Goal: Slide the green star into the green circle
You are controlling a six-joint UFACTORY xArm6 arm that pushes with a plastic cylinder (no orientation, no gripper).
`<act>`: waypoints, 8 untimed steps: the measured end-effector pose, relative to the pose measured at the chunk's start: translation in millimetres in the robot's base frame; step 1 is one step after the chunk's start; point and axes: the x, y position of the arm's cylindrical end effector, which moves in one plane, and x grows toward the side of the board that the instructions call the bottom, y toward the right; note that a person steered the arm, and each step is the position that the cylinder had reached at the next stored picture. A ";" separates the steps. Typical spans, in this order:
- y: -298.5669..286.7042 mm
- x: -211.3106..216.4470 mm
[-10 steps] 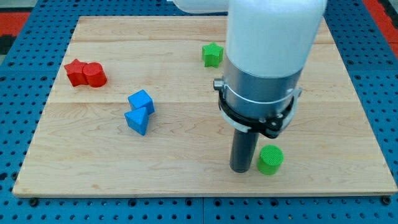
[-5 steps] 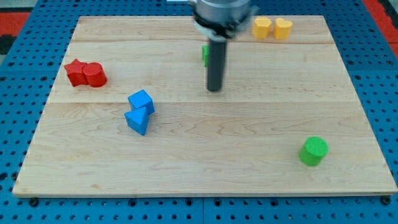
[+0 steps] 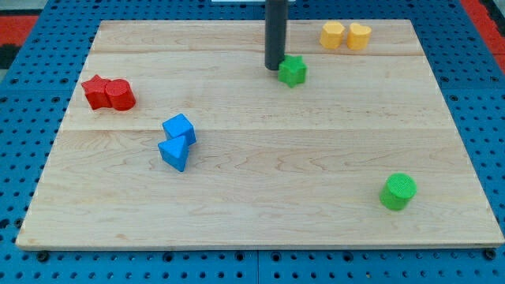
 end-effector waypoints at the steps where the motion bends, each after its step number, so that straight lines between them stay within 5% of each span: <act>1: 3.1 34.4; 8: 14.3 33.6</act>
